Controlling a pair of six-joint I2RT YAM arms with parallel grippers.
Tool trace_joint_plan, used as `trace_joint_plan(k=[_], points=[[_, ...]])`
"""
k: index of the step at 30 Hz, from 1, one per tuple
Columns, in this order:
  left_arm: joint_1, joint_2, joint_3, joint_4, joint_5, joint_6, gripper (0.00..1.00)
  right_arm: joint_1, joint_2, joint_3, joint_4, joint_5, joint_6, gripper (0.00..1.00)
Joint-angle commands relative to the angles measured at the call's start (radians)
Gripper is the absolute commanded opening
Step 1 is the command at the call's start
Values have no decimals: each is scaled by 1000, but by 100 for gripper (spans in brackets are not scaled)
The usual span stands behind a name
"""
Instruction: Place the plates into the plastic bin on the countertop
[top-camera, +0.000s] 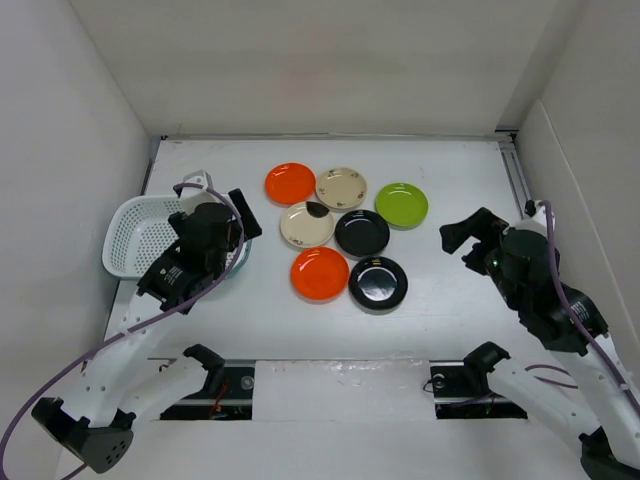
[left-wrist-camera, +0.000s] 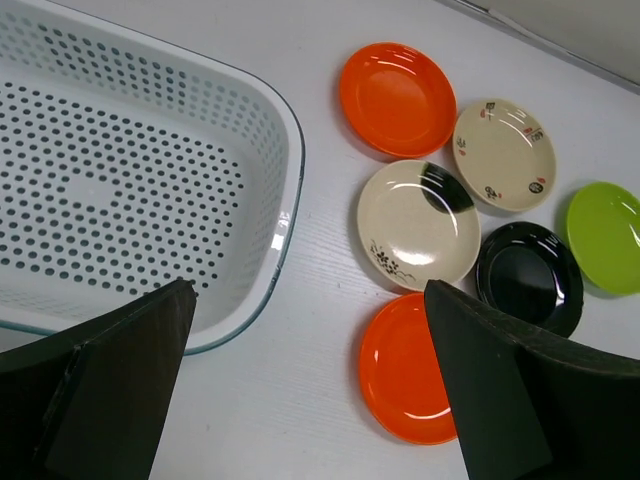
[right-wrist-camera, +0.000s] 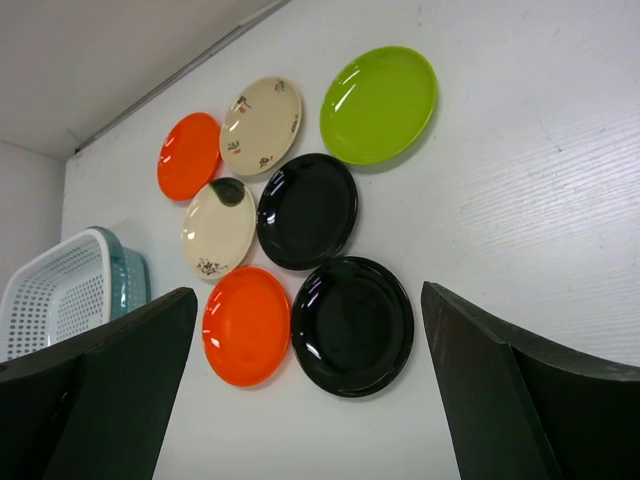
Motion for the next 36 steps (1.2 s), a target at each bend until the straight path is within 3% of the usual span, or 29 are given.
trace_joint_plan(k=[1,6,12,15,19,29,36], points=[[3,-11,4,26,34,9,100,-3,-24,34,-3,18,-1,100],[3,24,-8,81,304,58,100,-3,-71,34,-3,18,-1,100],[-96,64,-126,234,476,-75,100,-3,-105,23,-12,-2,-10,100],[-210,102,-212,291,455,-178,100,-3,-114,14,-3,-45,-10,100],[-331,188,-255,293,306,-300,100,-3,-115,4,15,-74,-20,100],[-322,248,-430,313,170,-525,100,-3,-115,4,24,-128,-29,100],[-282,347,-490,454,196,-538,85,-3,-124,4,24,-148,-29,100]])
